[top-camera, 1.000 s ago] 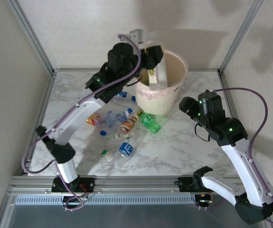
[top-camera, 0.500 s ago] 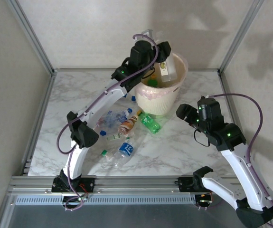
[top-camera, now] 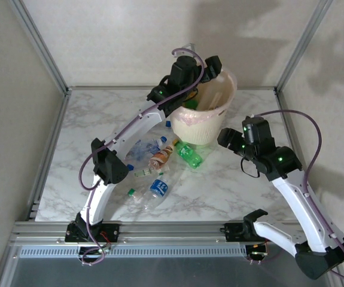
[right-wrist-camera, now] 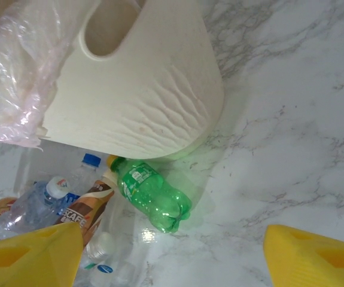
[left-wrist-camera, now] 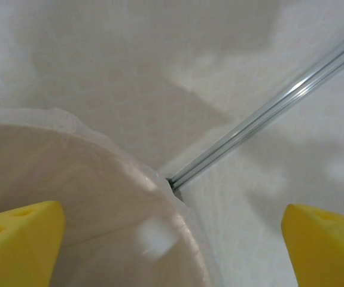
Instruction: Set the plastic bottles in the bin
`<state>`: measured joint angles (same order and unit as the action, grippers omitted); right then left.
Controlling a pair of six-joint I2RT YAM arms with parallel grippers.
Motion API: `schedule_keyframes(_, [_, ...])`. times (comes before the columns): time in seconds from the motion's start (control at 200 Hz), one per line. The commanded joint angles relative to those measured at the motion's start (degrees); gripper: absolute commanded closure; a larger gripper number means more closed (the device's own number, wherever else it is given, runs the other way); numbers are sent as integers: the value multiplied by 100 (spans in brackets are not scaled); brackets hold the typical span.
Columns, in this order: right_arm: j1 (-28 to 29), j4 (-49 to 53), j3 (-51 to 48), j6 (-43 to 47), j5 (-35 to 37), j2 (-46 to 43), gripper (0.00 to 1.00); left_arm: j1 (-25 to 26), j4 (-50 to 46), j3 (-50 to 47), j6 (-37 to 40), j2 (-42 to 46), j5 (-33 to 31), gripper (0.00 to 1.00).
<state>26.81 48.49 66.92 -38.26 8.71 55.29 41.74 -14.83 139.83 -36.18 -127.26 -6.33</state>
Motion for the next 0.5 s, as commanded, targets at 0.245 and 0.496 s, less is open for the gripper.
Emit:
schedule_keyframes(0.245, [-15, -480, 432, 718, -620, 182, 20, -60, -755, -448, 759, 1485, -1103, 5])
schedule_keyframes(0.496, [15, -580, 273, 829, -899, 74, 21, -488, -1034, -2917, 509, 3476, -1601, 10])
